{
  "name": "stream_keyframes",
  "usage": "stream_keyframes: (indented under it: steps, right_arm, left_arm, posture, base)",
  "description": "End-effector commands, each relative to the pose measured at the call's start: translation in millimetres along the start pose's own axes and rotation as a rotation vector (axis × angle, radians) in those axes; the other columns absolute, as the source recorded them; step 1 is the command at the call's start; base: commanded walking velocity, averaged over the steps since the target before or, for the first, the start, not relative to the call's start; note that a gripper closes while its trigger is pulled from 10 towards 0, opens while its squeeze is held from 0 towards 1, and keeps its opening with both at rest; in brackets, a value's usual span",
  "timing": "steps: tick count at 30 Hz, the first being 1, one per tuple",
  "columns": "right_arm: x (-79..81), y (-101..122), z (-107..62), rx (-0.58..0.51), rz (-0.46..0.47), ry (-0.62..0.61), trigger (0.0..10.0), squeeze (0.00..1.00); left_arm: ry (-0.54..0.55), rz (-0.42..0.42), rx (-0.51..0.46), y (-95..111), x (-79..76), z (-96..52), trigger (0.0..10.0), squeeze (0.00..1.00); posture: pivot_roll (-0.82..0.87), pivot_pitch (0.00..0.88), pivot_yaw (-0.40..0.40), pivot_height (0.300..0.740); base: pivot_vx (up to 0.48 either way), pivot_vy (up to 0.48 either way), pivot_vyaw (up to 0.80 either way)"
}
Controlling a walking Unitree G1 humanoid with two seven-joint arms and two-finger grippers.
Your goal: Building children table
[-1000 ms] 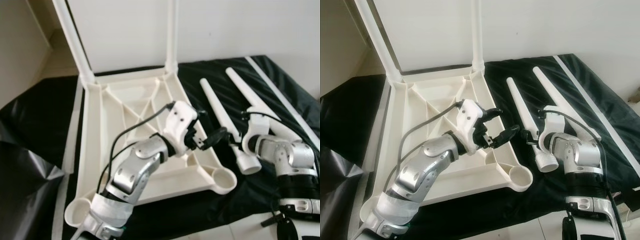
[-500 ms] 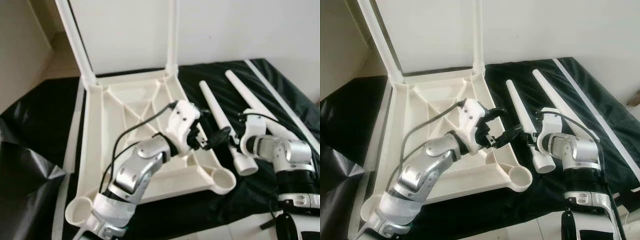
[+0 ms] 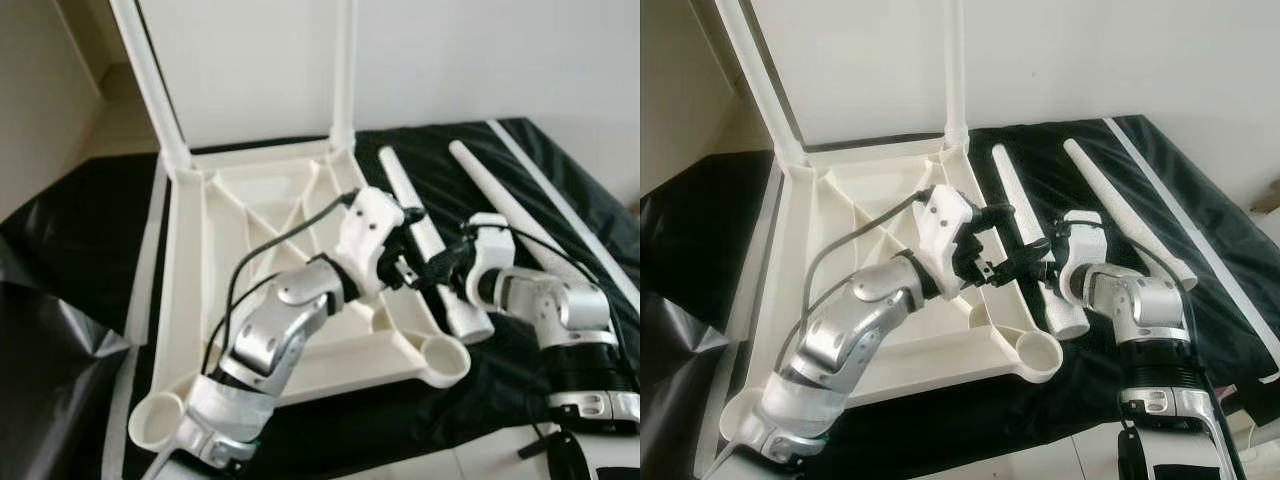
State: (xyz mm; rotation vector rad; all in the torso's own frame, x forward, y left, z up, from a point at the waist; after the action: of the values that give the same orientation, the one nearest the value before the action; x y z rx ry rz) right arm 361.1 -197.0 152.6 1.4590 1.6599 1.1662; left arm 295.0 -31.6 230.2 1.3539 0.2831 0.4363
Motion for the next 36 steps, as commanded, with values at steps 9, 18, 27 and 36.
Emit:
stream_keyframes:
  steps: [9,18,27,36]
  right_arm:
    - [-2.9,47.1,-23.7,-0.39,0.01,-0.033,10.0,0.0]
    - [-1.9,44.5,-32.7,-0.531,0.087,-0.101,10.0,0.0]
    - [30.7,39.2,-43.4,-0.645,0.135,0.07,10.0,0.0]
    - [66.8,37.8,-54.6,-0.685,0.092,0.277,10.0,0.0]
  left_arm:
    - [0.165,-0.008,0.038,-2.2,31.8,2.2,10.0,0.0]
    - [0.445,0.023,0.107,-5.2,89.4,-3.1,10.0,0.0]
    - [0.678,0.066,0.193,-1.3,145.6,-16.1,10.0,0.0]
    - [0.59,0.11,0.24,-3.6,143.5,-1.0,10.0,0.0]
  posture:
    - [-0.06,0.019,-0.008,0.74]
    - [-0.06,0.008,0.005,0.74]
    - [-0.07,0.015,0.02,0.74]
    - [-0.08,0.02,0.032,0.74]
  base:
    - [0.0,0.0,0.0]
    - [0.0,0.0,0.0]
    - [0.0,0.0,0.0]
    - [0.0,0.0,0.0]
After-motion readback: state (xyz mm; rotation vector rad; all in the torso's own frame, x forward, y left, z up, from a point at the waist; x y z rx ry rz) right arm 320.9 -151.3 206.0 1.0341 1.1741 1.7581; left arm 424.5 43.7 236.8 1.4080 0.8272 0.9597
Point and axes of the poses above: a point about 5 cm out from each wrist's last joint towards the gripper, its own z axis pointing out of the wrist towards the gripper, its own y axis along the axis of the wrist's last joint, x = y × z, the point moved 3 cm from there along z, pointing out of the wrist towards the gripper, and after that the axes turned 2 degrees about -z, right-handed, at the moved point
